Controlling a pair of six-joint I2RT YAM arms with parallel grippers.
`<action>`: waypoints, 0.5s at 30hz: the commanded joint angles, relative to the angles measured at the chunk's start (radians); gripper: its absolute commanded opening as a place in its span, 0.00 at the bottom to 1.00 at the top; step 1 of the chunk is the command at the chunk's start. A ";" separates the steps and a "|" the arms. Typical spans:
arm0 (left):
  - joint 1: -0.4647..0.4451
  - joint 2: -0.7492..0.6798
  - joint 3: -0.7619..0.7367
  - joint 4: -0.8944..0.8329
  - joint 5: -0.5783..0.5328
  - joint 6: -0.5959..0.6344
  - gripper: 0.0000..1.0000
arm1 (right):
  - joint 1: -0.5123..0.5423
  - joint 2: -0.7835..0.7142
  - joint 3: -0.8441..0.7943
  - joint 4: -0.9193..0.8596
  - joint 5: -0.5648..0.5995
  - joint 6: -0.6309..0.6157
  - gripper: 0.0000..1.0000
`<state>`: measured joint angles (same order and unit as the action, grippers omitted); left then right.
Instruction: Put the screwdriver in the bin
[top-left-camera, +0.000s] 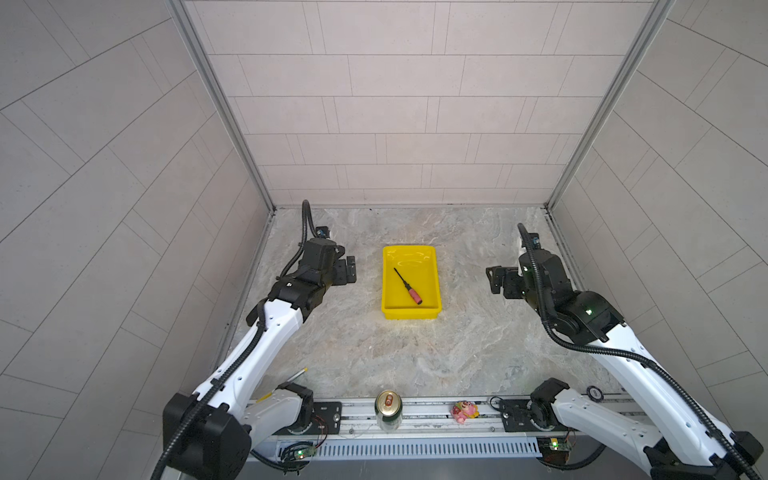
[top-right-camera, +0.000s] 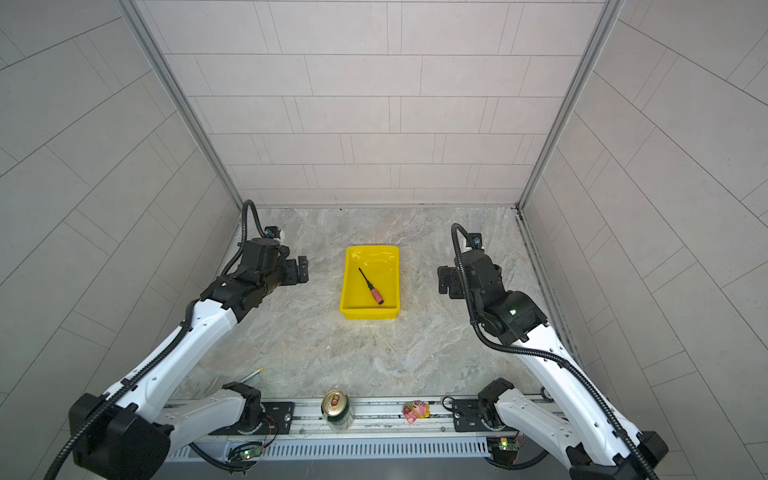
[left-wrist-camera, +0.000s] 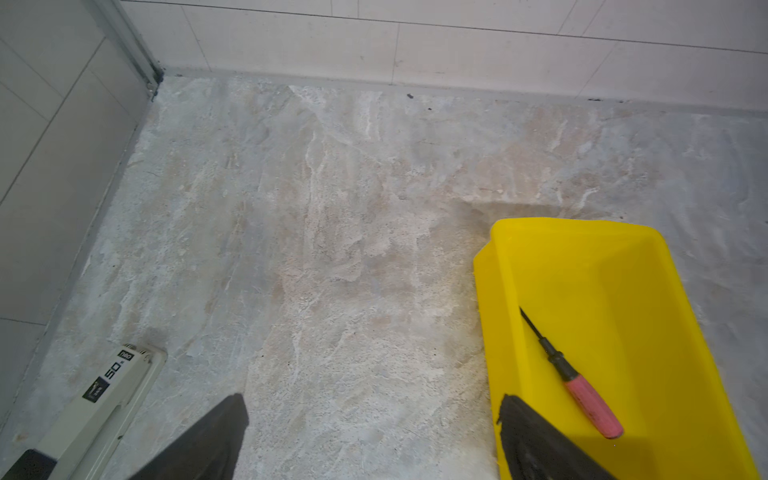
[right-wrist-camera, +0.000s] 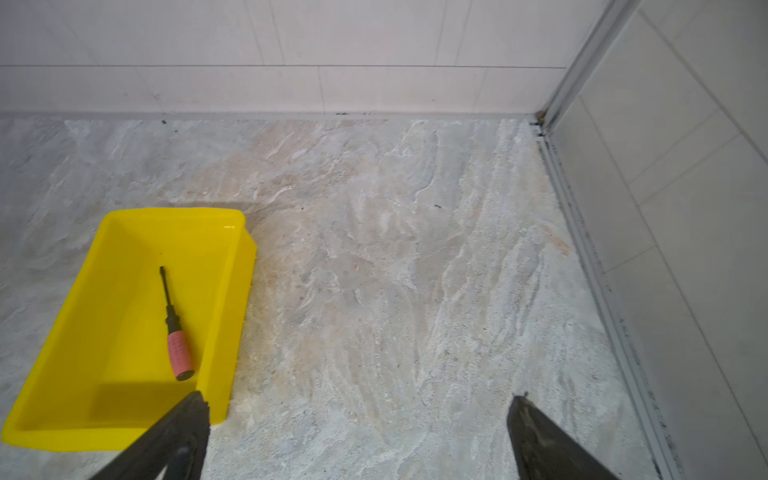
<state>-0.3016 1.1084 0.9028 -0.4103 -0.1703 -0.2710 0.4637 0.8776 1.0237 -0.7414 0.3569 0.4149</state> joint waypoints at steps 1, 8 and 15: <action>0.001 -0.045 -0.081 0.157 -0.174 0.023 1.00 | -0.017 -0.038 -0.052 0.019 0.175 0.008 0.99; 0.000 -0.140 -0.317 0.465 -0.280 0.141 1.00 | -0.023 -0.096 -0.138 0.137 0.206 -0.024 0.99; 0.005 -0.144 -0.602 0.941 -0.375 0.282 1.00 | -0.025 -0.116 -0.302 0.389 0.270 -0.155 0.99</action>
<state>-0.3012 0.9565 0.3454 0.2623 -0.4656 -0.0669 0.4427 0.7704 0.7856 -0.5011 0.5755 0.3473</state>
